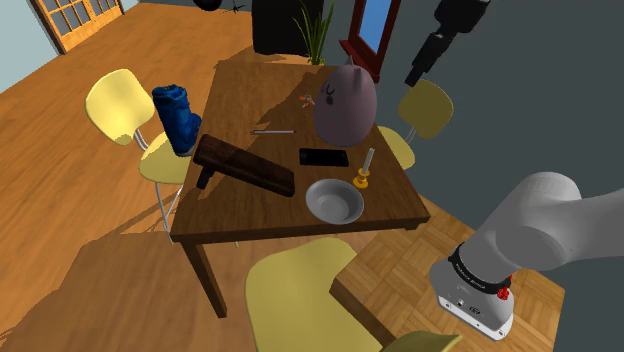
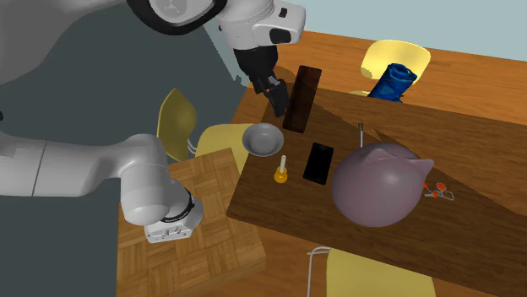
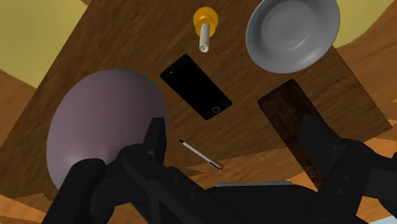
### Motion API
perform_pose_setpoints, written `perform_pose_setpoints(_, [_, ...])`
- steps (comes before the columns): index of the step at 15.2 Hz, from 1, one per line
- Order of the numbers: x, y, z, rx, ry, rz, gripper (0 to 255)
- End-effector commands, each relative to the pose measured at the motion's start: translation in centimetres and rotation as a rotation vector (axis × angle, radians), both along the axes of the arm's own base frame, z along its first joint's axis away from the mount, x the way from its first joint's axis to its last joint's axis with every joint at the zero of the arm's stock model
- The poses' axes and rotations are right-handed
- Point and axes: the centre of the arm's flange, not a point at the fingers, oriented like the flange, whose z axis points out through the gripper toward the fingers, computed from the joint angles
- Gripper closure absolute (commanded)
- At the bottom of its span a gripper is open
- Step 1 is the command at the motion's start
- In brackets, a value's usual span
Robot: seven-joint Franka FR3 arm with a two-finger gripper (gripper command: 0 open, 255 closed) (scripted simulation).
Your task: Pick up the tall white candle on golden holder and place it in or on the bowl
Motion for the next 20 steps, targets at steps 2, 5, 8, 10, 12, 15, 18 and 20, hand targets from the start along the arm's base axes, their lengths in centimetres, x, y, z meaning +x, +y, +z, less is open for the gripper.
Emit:
perform_pose_setpoints(2, [0.1, -0.5, -1.3, 0.014, 0.000, -0.007, 0])
perform_pose_setpoints(5, [0.5, -1.9, -5.1, 0.056, -0.001, -0.027, 0])
perform_pose_setpoints(8, [0.8, -3.1, -9.1, 0.098, -0.002, -0.047, 0])
perform_pose_setpoints(10, [1.0, -3.8, -11.7, 0.126, -0.003, -0.060, 0])
perform_pose_setpoints(12, [1.2, -4.5, -14.4, 0.155, -0.003, -0.074, 0])
perform_pose_setpoints(15, [1.5, -5.3, -18.4, 0.197, -0.004, -0.094, 0])
perform_pose_setpoints(18, [1.8, -6.0, -22.5, 0.239, -0.005, -0.114, 0])
perform_pose_setpoints(20, [2.0, -6.4, -25.2, 0.267, -0.005, -0.128, 0])
